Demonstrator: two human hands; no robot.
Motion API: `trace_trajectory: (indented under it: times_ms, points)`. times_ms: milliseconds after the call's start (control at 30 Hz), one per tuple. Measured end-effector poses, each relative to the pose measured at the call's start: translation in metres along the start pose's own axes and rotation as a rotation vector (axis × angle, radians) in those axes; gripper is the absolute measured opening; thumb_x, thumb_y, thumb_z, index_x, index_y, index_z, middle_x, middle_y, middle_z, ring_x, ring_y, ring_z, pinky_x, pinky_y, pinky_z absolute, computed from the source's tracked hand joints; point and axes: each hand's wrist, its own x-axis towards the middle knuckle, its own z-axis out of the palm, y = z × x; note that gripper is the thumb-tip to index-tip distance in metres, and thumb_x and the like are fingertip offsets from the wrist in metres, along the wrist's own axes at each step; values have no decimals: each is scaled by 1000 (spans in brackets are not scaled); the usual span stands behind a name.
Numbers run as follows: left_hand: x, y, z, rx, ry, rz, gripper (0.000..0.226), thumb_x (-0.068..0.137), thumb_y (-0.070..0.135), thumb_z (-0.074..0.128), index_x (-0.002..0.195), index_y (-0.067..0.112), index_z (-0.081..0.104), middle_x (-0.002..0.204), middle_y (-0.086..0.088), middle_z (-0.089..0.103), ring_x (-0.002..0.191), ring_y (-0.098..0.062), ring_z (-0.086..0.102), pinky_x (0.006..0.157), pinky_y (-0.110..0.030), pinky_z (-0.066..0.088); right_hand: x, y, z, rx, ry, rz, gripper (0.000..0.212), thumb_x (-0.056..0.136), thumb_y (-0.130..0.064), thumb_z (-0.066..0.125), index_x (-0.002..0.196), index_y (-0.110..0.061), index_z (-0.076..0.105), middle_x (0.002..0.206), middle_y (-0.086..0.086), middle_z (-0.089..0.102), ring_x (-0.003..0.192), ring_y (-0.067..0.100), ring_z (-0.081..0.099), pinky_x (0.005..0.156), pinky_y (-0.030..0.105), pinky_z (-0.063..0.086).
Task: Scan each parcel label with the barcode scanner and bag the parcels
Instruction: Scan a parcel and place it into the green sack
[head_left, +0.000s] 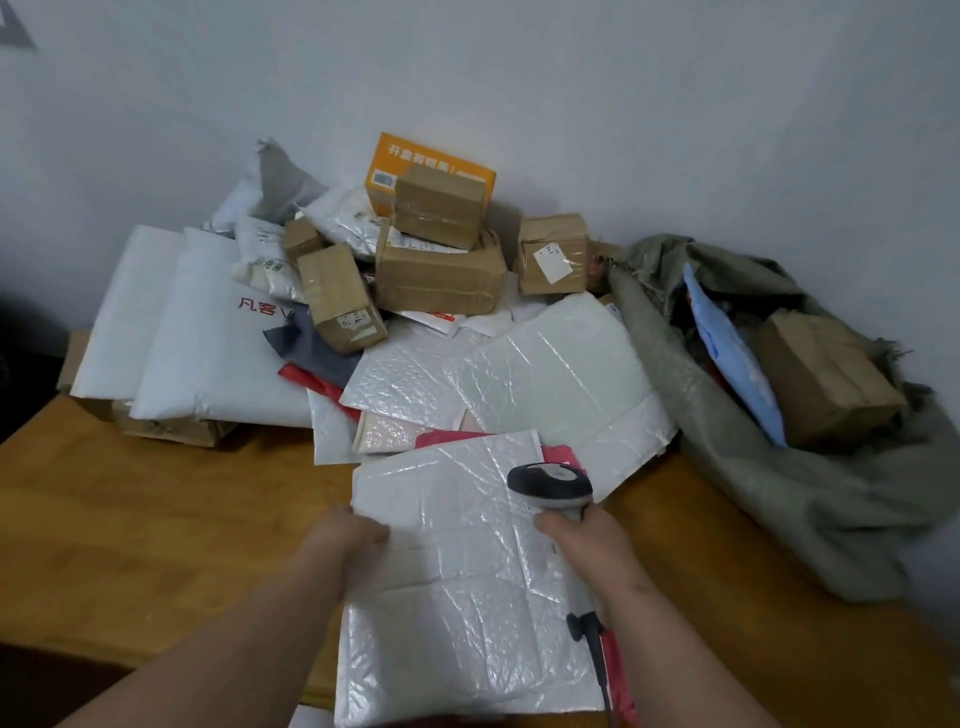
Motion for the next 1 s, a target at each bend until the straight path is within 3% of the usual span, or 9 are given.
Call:
trace_trajectory:
  times_ms: [133,267,400,533,600,700,867,933,1000]
  points:
    - [-16,16,-6,-200,29,62,31,84,-1,71,114,0,64,102,-22,69,94,-44,66,85,-56,56,-5,-1,-6,37,-24,-36,19,86,-22,68,103,-14,64,88,5,70,81,20,70,66,27,50]
    - [-60,57,-11,-315,11,250,21,87,4,70,106,12,66,93,-11,70,83,-33,69,61,-37,57,-15,-16,-20,149,-22,-96,15,86,-21,66,100,-22,60,95,-1,73,70,10,75,65,31,52]
    - [-120,104,-6,-291,-32,489,30,90,15,70,117,21,58,109,-5,67,96,-30,67,85,-52,57,-30,-48,-36,262,-45,-218,18,85,-27,70,100,-18,66,80,-2,76,69,13,76,63,30,51]
    - [-176,123,18,-175,-50,679,33,97,29,62,127,19,54,120,-2,64,105,-25,64,92,-49,55,-51,-74,-53,331,-158,-323,28,85,-37,74,109,-26,64,84,-9,77,75,13,76,64,30,53]
    - [-196,124,35,-191,-188,696,35,99,40,55,127,19,57,121,-5,67,105,-25,67,93,-48,56,-63,-82,-61,363,-193,-374,41,78,-49,79,113,-33,64,90,-10,77,83,14,75,65,31,56]
    - [-216,120,53,-385,-493,615,54,97,59,41,132,22,59,125,-3,68,110,-25,69,96,-46,55,-76,-88,-75,380,-213,-480,68,61,-59,84,121,-32,67,109,-7,76,106,15,70,88,37,56]
    - [-217,110,65,-486,-653,562,63,88,63,45,130,18,62,124,-3,69,110,-25,69,88,-41,59,-77,-75,-95,394,-114,-466,49,72,-1,79,119,-7,67,98,10,77,94,27,74,86,48,60]
    - [-208,105,64,-467,-507,628,46,93,48,56,125,15,64,115,-2,72,103,-22,72,82,-37,60,-77,-67,-101,466,-84,-402,40,74,10,71,112,-2,69,87,12,77,80,30,75,68,42,62]
    - [-193,99,58,-384,-265,689,38,96,37,61,129,18,61,118,1,70,105,-20,68,86,-35,56,-76,-62,-107,543,-97,-373,34,76,14,67,108,2,70,86,16,77,76,34,74,65,46,61]
